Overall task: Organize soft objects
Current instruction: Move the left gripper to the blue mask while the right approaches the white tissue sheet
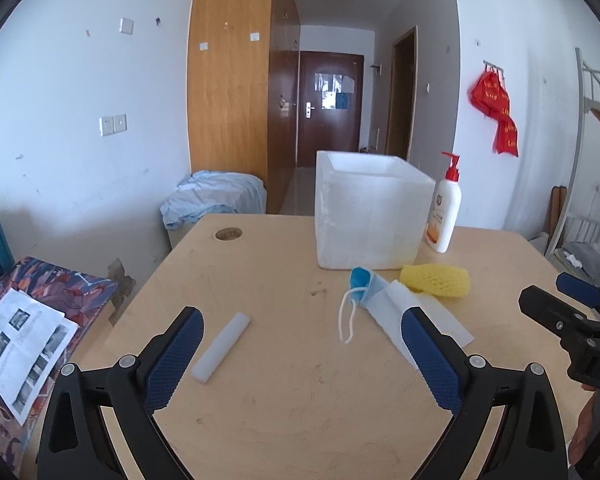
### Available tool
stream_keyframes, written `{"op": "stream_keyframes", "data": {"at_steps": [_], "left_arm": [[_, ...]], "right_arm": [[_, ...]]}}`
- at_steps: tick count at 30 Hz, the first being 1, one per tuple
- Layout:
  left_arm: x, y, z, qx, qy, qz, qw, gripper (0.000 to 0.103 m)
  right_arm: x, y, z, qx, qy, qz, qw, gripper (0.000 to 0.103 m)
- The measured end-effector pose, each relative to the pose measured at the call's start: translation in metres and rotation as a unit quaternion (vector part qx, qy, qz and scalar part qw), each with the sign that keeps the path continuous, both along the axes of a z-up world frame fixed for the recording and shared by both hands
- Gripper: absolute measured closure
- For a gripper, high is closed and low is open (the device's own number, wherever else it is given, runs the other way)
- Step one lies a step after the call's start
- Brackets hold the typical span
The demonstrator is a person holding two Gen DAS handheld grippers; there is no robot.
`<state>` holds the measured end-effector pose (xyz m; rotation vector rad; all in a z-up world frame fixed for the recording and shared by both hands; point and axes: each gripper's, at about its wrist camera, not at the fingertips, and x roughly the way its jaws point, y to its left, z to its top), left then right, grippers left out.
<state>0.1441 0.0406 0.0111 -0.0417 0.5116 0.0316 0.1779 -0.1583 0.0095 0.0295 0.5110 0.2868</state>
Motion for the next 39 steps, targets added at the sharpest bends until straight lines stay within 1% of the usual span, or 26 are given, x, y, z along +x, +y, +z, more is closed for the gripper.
{"op": "stream_keyframes", "data": {"at_steps": [8,12,21,31,35,39], "left_arm": [[0.024,-0.001,-0.015,0.001,0.019,-0.016,0.9997,0.004],[0.041,-0.001,-0.021,-0.01,0.035,-0.021,0.9991,0.004],[0.076,-0.013,-0.034,-0.011,0.066,-0.052,0.9964,0.004],[0.106,-0.025,-0.042,-0.006,0.083,-0.072,0.9939,0.004],[0.118,-0.027,-0.046,-0.015,0.091,-0.077,0.9927,0.004],[0.136,-0.028,-0.052,-0.025,0.11,-0.082,0.9902,0.004]], "right_arm": [[0.014,0.004,-0.014,-0.014,0.026,0.005,1.0,0.005],[0.025,0.006,-0.021,-0.018,0.039,0.007,0.999,0.005],[0.045,0.013,-0.035,-0.026,0.068,0.014,0.997,0.005],[0.065,0.013,-0.047,-0.027,0.095,0.014,0.995,0.005],[0.074,0.013,-0.052,-0.03,0.103,0.012,0.994,0.005],[0.083,0.014,-0.057,-0.032,0.113,0.014,0.993,0.005]]}}
